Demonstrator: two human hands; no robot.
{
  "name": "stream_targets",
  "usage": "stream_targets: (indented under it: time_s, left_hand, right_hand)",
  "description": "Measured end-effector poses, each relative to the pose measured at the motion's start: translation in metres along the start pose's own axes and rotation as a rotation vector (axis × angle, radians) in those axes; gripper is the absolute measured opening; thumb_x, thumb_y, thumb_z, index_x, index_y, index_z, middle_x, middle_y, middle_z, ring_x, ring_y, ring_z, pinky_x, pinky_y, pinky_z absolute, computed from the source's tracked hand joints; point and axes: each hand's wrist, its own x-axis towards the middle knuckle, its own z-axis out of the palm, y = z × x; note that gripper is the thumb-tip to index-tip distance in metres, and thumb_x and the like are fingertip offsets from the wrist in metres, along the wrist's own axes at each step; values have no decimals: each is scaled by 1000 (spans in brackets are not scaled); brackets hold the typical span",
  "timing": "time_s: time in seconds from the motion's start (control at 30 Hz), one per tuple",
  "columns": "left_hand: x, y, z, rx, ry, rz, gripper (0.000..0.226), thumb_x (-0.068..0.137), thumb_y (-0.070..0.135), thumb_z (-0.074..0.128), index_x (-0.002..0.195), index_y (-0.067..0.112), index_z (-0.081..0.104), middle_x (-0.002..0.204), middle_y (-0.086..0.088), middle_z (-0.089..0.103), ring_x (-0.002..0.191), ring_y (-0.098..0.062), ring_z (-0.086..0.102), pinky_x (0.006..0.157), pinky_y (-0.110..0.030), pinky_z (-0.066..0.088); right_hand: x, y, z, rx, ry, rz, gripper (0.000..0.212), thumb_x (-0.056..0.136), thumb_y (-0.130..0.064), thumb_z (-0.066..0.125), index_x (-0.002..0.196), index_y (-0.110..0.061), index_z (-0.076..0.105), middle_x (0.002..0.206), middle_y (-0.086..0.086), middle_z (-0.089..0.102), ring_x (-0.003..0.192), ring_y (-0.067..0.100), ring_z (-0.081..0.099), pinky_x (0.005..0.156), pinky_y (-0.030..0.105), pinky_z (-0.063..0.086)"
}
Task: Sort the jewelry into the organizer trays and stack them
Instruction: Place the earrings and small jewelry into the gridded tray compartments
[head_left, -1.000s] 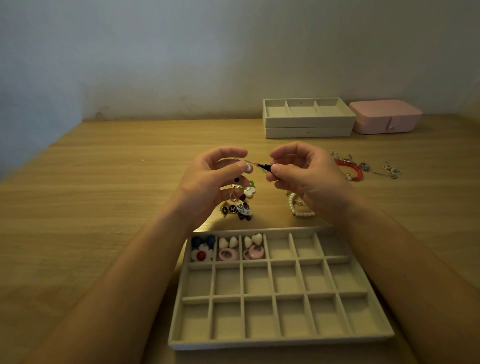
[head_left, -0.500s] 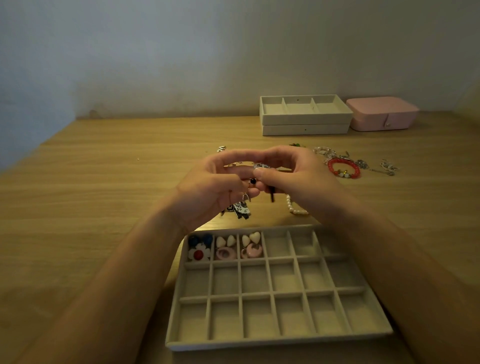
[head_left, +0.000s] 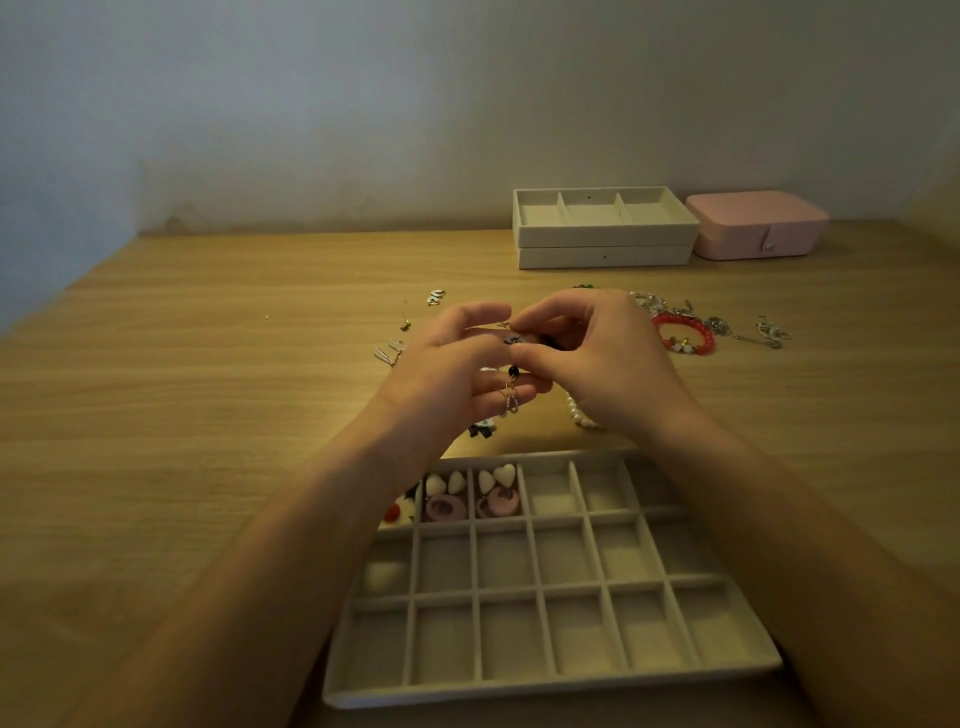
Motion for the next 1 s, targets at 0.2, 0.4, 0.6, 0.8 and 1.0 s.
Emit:
stream_targets:
  time_s: [0.2,0.4,0.6,0.8,1.0]
  left_hand:
    - [-2,4,-1,-160,5,-36,56,75,20,64,129,11,53,119,-18,58,82,-33,72,83,-41,59]
    - [1,6,-9,-338,46,-83,40,92,16,60,129,3,53,127,-26,60,108,-41,68,98,-44,54]
    - [8,7,-18,-381,95,-61,39,93,8,54,131,0,54,122,-23,68,113,-35,68,105,-42,50]
    - [12,1,-27,89,70,45,44,86,-13,46,121,6,66,117,-13,73,118,-28,66,102,-39,51]
    - [4,1,-23,163,-111,33,40,79,4,74,118,10,68,106,-13,74,97,-26,72,83,-28,59]
  right_hand:
    - [1,-1,2,-112,25,-71,9,86,-13,80,93,-18,77,89,-6,71,73,6,70,63,16,56]
    - [0,-6,0,118,-38,53,5,97,-10,67,100,-13,64,90,4,73,77,14,73,69,31,62]
    - [0,-8,-2,446,-121,264,8,103,-10,55,110,-6,55,97,14,76,86,28,77,76,41,64]
    - [2,-11,-6,730,-101,359,6,105,-9,49,109,-4,51,94,18,75,80,25,74,69,32,62]
    - [1,-14,-10,927,-128,412,8,105,-8,48,109,-3,53,91,18,73,77,22,73,68,30,62]
